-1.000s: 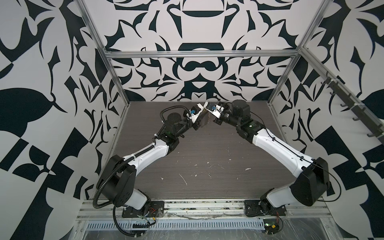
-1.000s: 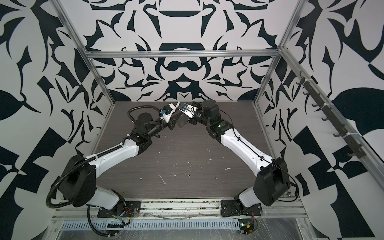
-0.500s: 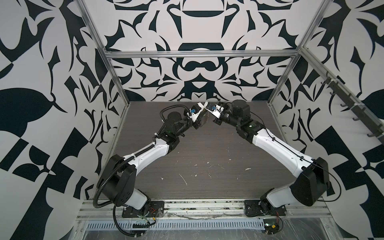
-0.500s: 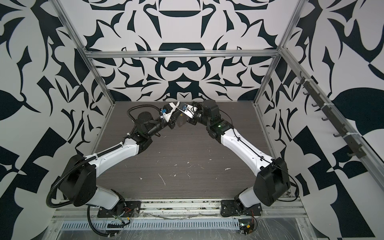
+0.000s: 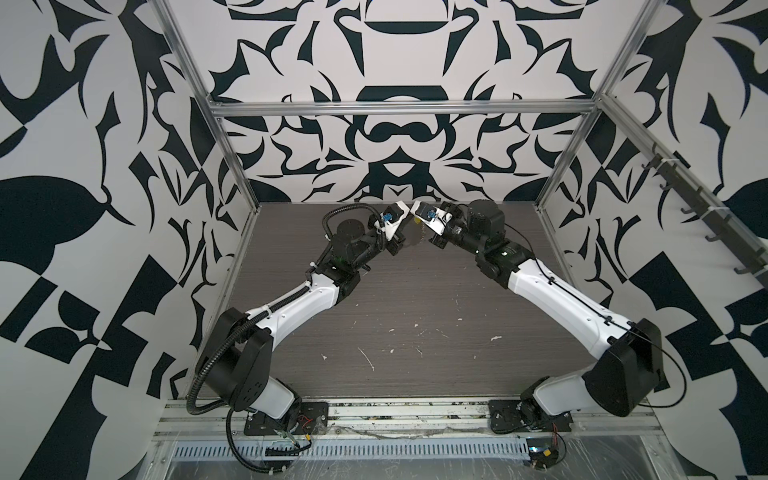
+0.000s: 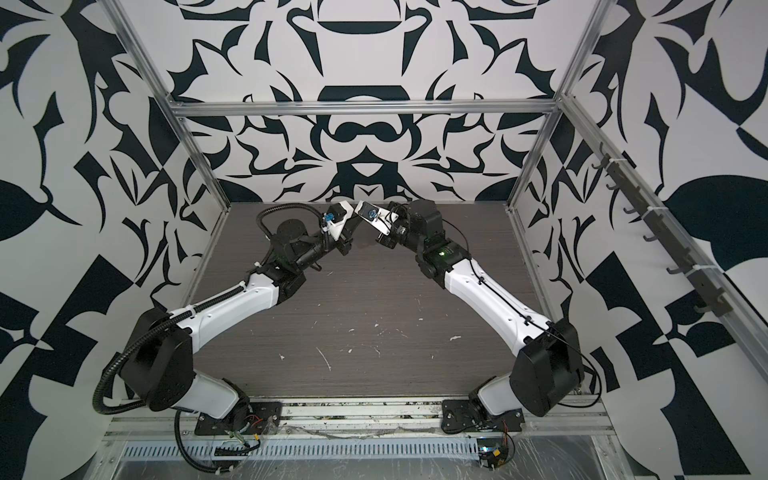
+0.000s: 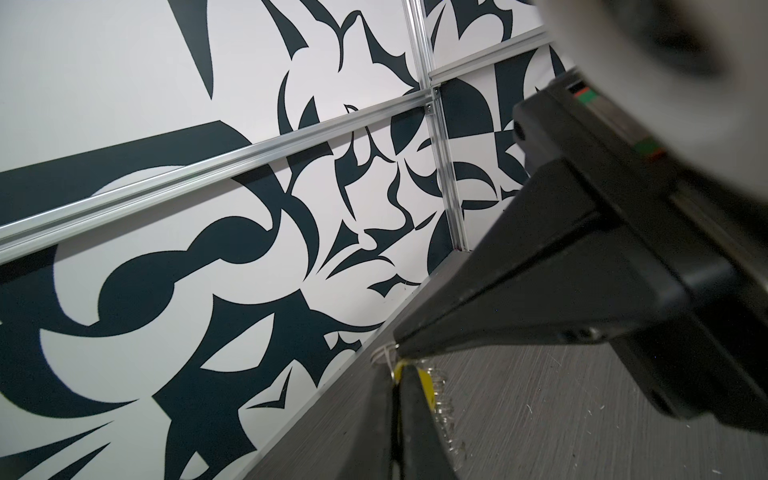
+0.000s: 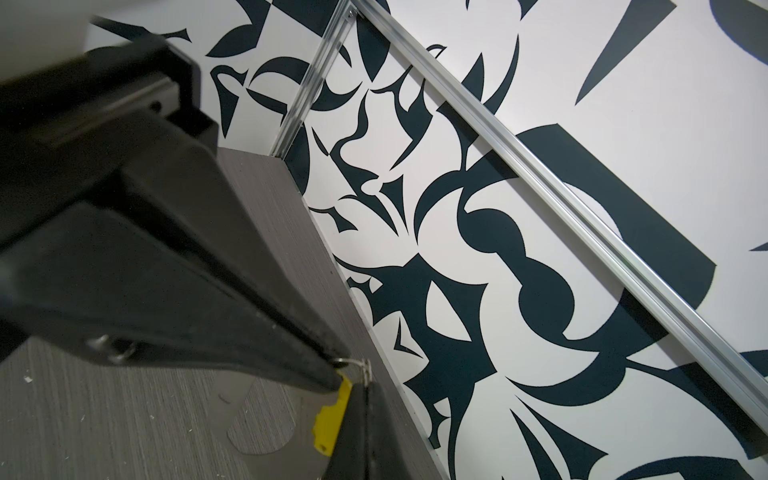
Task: Remove the keys from the keyring
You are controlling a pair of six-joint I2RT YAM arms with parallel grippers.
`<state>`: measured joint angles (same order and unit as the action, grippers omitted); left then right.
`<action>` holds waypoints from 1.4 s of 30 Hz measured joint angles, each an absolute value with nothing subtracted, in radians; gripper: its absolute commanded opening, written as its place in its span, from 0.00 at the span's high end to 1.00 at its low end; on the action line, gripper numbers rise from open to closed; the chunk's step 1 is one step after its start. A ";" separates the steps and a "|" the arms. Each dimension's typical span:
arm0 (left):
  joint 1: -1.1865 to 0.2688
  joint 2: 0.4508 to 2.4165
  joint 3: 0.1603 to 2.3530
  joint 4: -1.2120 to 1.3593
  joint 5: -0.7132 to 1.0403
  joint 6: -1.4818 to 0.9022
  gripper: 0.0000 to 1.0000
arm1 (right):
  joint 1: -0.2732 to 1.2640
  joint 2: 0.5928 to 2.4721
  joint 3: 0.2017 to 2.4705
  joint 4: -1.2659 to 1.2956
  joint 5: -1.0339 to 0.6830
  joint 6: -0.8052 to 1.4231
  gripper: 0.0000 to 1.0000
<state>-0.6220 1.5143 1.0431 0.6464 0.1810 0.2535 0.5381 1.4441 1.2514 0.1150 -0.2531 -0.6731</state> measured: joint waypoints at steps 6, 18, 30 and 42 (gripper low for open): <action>-0.621 1.514 1.062 0.585 0.197 0.252 1.00 | 0.536 1.440 1.212 0.161 -0.252 -0.669 1.00; -0.542 1.478 1.209 0.243 0.381 0.163 1.00 | 0.521 1.401 1.057 0.391 -0.353 -0.494 1.00; -0.530 1.478 1.480 -0.269 0.520 0.226 1.00 | 0.519 1.310 0.902 0.586 -0.437 -0.382 1.00; -0.532 1.668 1.932 -0.860 0.569 0.334 1.00 | 0.520 1.251 0.897 0.496 -0.497 -0.424 1.00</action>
